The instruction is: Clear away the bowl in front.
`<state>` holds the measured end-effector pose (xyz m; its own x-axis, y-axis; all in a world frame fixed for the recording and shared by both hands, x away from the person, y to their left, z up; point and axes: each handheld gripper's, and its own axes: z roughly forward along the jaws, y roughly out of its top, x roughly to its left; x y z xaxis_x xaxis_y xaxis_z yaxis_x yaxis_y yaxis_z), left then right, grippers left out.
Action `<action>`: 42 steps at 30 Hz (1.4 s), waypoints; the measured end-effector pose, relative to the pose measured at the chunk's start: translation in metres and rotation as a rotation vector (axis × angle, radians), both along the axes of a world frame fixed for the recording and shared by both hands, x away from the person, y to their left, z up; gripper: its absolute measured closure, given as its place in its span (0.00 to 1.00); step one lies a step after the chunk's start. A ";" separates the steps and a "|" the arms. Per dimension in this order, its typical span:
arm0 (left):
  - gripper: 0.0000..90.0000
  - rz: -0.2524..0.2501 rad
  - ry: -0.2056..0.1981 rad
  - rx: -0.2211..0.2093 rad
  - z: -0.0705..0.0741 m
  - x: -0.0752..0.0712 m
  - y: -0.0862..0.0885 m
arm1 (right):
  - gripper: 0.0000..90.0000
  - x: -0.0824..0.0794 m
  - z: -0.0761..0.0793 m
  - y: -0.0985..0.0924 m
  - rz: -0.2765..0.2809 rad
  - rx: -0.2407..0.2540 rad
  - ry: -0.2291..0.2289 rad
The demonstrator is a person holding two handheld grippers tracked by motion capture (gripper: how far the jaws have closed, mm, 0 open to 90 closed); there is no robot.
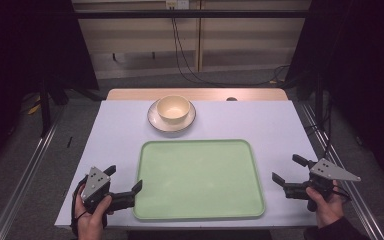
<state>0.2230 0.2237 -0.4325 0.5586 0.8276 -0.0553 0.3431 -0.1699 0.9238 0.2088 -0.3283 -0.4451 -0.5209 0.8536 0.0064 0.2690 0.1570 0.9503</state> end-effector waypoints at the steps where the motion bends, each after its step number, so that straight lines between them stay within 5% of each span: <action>1: 0.03 0.001 0.000 0.007 0.000 0.000 0.000 | 0.03 0.000 0.000 0.000 0.005 0.000 0.006; 22: 0.03 0.003 0.013 -0.024 0.000 0.002 0.001 | 0.03 0.001 -0.001 0.001 0.016 0.001 0.003; 31: 0.03 -0.010 0.009 0.003 0.003 0.007 -0.005 | 0.03 0.001 -0.001 0.002 0.028 0.019 -0.002; 32: 0.03 -0.020 0.033 -0.058 0.002 0.010 -0.005 | 0.03 0.001 -0.001 0.001 0.031 0.016 -0.008; 34: 0.02 -0.037 0.065 -0.080 -0.001 0.014 -0.006 | 0.03 0.001 -0.001 0.001 0.032 0.017 -0.003; 42: 0.03 -0.049 0.039 -0.034 0.002 0.023 -0.015 | 0.03 0.001 -0.001 0.002 0.036 0.020 -0.003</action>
<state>0.2459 0.2083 -0.4309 0.5953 0.7966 -0.1054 0.3712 -0.1562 0.9153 0.2097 -0.3266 -0.4465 -0.5517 0.8337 0.0221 0.2607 0.1472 0.9541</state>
